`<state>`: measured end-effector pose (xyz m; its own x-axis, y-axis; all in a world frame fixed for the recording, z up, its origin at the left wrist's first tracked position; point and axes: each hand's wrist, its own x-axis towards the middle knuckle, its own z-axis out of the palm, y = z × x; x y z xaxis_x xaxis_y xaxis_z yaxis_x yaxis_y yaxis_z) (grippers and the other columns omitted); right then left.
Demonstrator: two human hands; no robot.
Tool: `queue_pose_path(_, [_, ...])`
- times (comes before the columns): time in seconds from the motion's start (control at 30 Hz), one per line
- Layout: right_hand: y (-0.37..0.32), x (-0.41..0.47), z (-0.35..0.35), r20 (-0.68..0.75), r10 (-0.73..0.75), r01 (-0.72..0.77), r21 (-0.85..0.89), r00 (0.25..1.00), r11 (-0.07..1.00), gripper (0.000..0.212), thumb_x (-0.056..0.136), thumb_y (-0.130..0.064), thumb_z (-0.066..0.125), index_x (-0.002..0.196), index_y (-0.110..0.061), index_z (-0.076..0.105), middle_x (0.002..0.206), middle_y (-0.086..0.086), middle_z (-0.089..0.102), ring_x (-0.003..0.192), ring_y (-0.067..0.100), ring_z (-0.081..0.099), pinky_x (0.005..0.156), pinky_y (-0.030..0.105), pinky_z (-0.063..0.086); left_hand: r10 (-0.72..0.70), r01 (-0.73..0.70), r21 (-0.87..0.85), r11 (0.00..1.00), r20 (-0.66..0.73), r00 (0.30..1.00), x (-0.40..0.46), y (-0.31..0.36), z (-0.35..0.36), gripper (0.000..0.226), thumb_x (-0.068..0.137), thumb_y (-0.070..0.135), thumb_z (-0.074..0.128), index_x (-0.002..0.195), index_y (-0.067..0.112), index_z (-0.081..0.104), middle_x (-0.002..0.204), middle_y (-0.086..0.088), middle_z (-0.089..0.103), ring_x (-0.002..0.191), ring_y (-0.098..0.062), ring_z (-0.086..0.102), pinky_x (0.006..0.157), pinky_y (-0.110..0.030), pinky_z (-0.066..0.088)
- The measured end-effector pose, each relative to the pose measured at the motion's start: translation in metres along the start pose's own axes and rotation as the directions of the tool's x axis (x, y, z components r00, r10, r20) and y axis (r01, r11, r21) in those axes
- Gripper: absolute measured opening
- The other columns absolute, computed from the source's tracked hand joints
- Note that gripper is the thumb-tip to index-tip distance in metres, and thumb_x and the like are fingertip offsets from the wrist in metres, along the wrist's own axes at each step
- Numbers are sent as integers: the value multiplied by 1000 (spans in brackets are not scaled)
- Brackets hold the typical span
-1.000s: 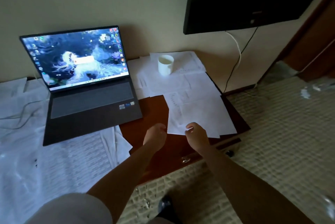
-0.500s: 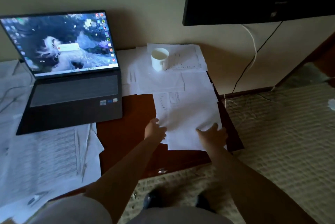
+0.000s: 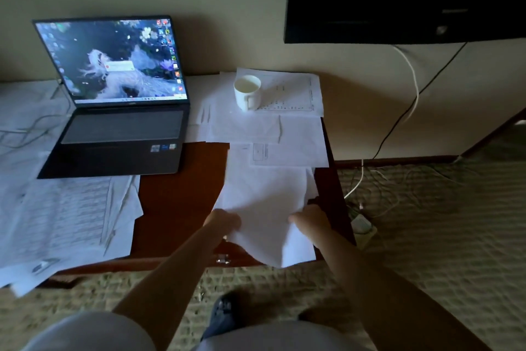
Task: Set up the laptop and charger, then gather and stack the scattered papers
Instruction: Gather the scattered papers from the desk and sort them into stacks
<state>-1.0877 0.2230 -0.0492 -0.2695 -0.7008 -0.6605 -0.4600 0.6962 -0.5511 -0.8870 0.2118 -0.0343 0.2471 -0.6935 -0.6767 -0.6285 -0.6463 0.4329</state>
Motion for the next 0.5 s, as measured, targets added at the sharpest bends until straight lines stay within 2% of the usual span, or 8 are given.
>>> queue_pose_path(0.1, [1, -9, -9, 284, -118, 109, 48, 952, 993, 26, 80, -12, 70, 105, -7, 64, 100, 8, 67, 85, 19, 62, 72, 28, 50, 7, -11, 86, 996, 43, 999, -13, -7, 0, 20, 84, 4, 56, 66, 8, 48, 72, -3, 50, 62, -16, 52, 55, -19, 44])
queue_pose_path(0.17, [0, -14, -13, 363, -202, 233, -44, 910, 971, 31, 77, -18, 72, 105, -8, 64, 97, 6, 67, 83, 16, 62, 71, 26, 49, -57, 57, 10, 998, -30, 998, -17, -9, -6, 16, 83, 4, 56, 72, 8, 46, 69, -2, 45, 64, -18, 50, 58, -25, 45])
queue_pose_path(0.23, [1, -11, -13, 344, -270, 320, -94, 899, 943, 45, 68, -25, 74, 104, -2, 61, 96, 13, 65, 85, 22, 63, 70, 28, 47, -107, 97, -111, 989, -86, 991, -18, -10, -9, 18, 72, 1, 61, 88, 1, 52, 71, -5, 45, 71, -21, 50, 62, -29, 43])
queue_pose_path(0.3, [-3, -14, -13, 346, -324, 378, -99, 880, 921, 37, 70, -15, 71, 97, 6, 60, 94, 26, 63, 80, 27, 62, 66, 30, 42, -128, 100, -224, 969, -112, 985, -30, -12, -10, 30, 61, -2, 60, 90, -7, 58, 72, -9, 46, 71, -24, 50, 61, -30, 41])
queue_pose_path(0.37, [-8, -21, -15, 341, -384, 434, -81, 858, 898, 17, 76, -3, 67, 71, 0, 51, 68, 17, 51, 61, 22, 51, 59, 27, 33, -145, 96, -275, 957, -164, 976, -42, -16, -7, 22, 73, -3, 59, 95, -7, 61, 75, -11, 50, 80, -30, 55, 67, -31, 42])
queue_pose_path(0.4, [-11, -23, -16, 302, -421, 454, -45, 855, 890, 27, 77, -3, 66, 64, -2, 42, 61, 13, 40, 56, 17, 40, 56, 26, 27, -154, 83, -306, 948, -215, 964, -46, -19, -6, 25, 79, -1, 57, 102, -8, 62, 77, -11, 53, 81, -32, 58, 67, -31, 43])
queue_pose_path(0.43, [-13, -24, -15, 265, -445, 458, 14, 856, 889, 29, 76, -6, 65, 65, 3, 40, 61, 16, 36, 56, 15, 35, 57, 27, 25, -153, 53, -331, 942, -282, 947, -47, -20, -5, 27, 82, 2, 55, 106, -8, 62, 79, -11, 55, 78, -30, 58, 67, -31, 44])
queue_pose_path(0.5, [-18, -21, -14, 194, -448, 414, 192, 873, 890, 40, 72, -13, 62, 91, 18, 45, 68, 16, 41, 65, 16, 37, 60, 30, 27, -115, -45, -362, 931, -407, 906, -54, -17, -2, 29, 85, 8, 53, 110, -4, 62, 85, -11, 59, 76, -28, 56, 68, -31, 43])
